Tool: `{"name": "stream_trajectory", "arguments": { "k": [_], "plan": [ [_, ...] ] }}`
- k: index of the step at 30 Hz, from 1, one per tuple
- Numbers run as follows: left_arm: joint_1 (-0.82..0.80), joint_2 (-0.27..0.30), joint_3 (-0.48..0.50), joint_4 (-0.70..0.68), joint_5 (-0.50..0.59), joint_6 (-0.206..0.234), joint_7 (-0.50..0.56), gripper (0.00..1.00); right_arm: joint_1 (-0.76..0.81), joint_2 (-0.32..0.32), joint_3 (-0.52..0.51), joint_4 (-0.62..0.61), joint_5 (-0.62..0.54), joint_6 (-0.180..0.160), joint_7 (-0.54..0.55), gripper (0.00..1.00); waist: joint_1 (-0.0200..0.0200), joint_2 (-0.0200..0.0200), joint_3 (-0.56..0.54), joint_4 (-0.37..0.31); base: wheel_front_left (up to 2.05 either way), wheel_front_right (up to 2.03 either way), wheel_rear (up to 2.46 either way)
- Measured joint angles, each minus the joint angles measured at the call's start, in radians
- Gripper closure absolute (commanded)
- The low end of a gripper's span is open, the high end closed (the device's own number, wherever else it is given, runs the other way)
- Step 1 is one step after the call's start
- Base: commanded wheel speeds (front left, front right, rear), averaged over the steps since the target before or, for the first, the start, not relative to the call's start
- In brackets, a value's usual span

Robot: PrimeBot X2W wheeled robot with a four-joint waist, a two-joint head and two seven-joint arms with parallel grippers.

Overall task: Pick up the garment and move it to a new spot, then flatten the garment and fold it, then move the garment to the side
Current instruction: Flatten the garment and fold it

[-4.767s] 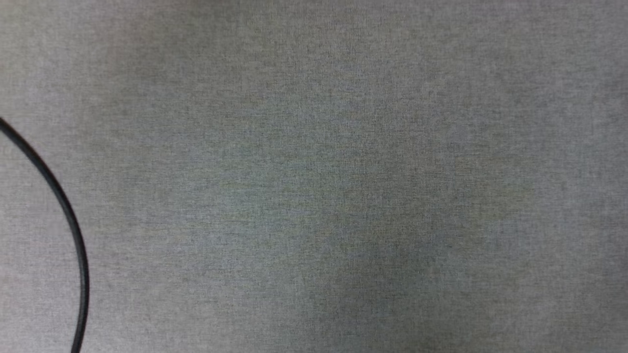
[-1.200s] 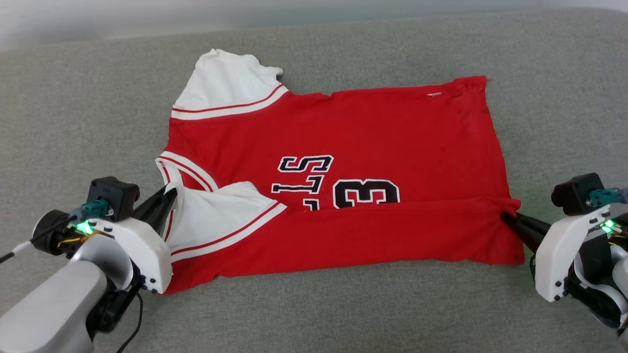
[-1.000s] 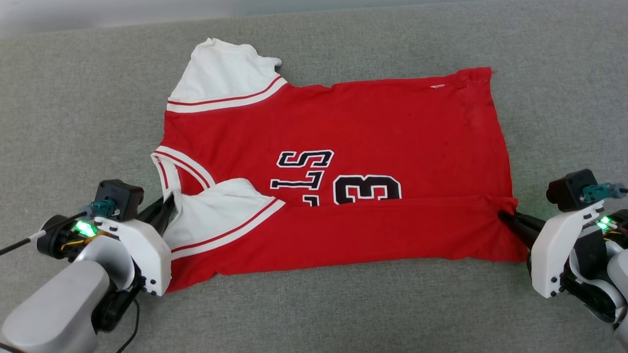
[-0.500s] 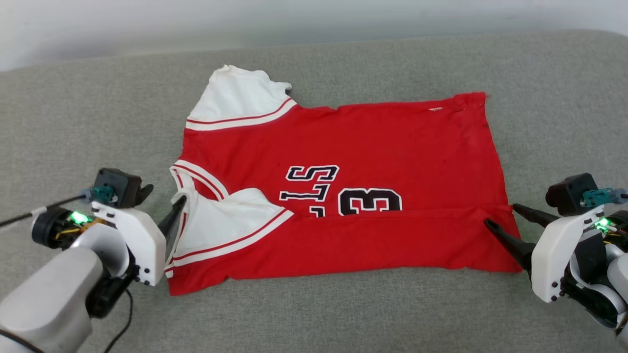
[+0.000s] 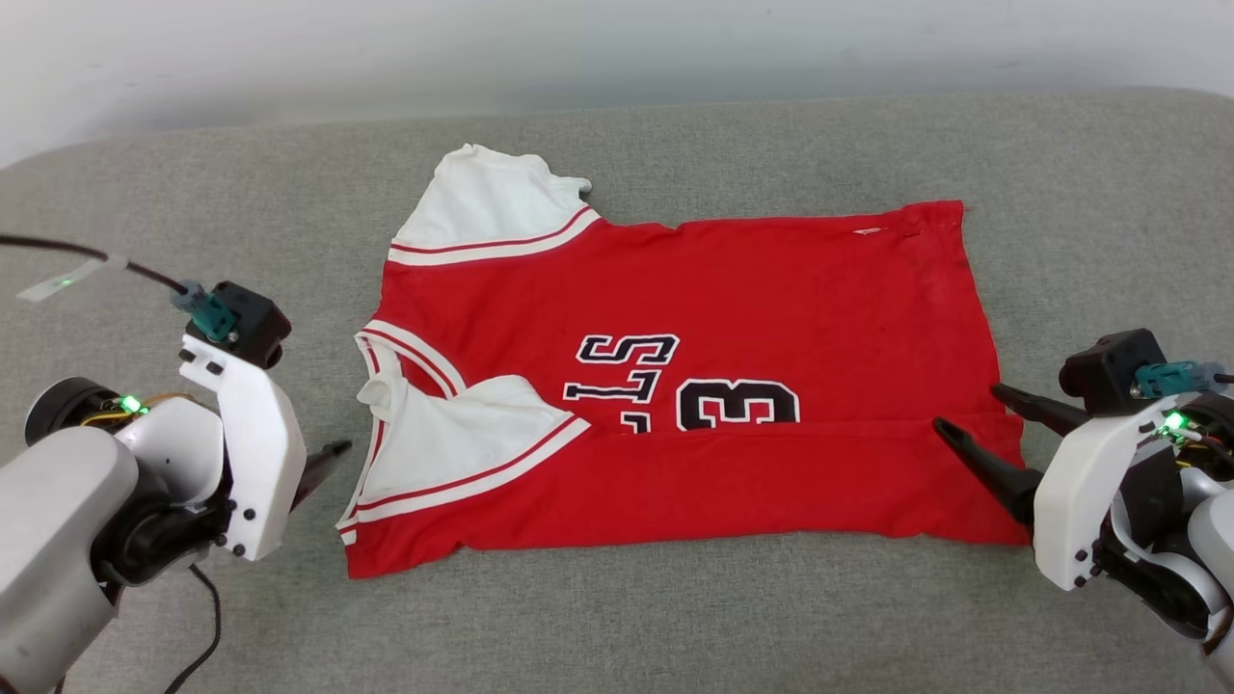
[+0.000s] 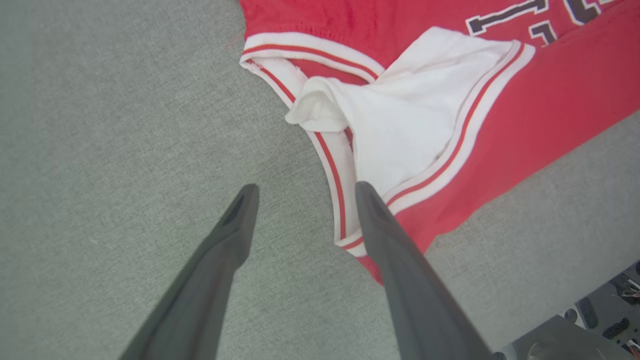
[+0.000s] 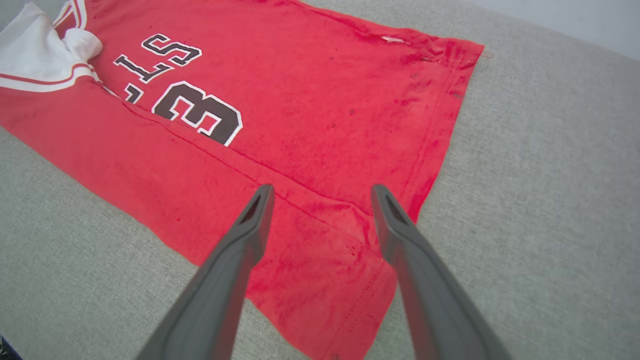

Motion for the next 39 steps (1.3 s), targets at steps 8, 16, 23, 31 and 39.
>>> {"name": "stream_trajectory", "arguments": {
  "k": [8,16,23,31,39],
  "plan": [
    [-0.011,0.009,-0.045,-0.023,-0.081,-0.005,0.197,0.00,-0.001,0.009,0.008,-0.007,-0.002,0.000,0.021,0.00,0.0000,0.0000,0.014,-0.018,0.00,0.00,0.00],
    [-0.004,-0.039,-0.096,0.065,-0.072,-0.016,0.241,0.00,-0.032,0.027,0.029,0.008,0.001,0.000,0.033,0.00,0.0000,0.0000,0.049,-0.046,0.00,0.00,0.00],
    [-0.008,-0.058,-0.126,0.138,-0.058,-0.053,0.259,1.00,-0.053,0.041,0.051,0.034,0.011,0.000,0.020,0.00,-0.0001,0.0000,0.061,-0.065,0.00,0.00,0.00],
    [-0.013,-0.071,-0.132,0.146,-0.056,-0.084,0.230,1.00,-0.140,-0.033,0.046,0.028,-0.011,0.000,0.027,0.00,-0.0001,0.0000,0.028,-0.053,0.00,0.00,0.00],
    [-0.041,-0.050,-0.091,0.076,-0.073,-0.087,0.183,1.00,-0.282,-0.183,0.160,-0.053,0.022,0.000,0.273,0.00,0.0000,0.0000,0.011,-0.026,0.00,0.00,0.00]
  ]
}}
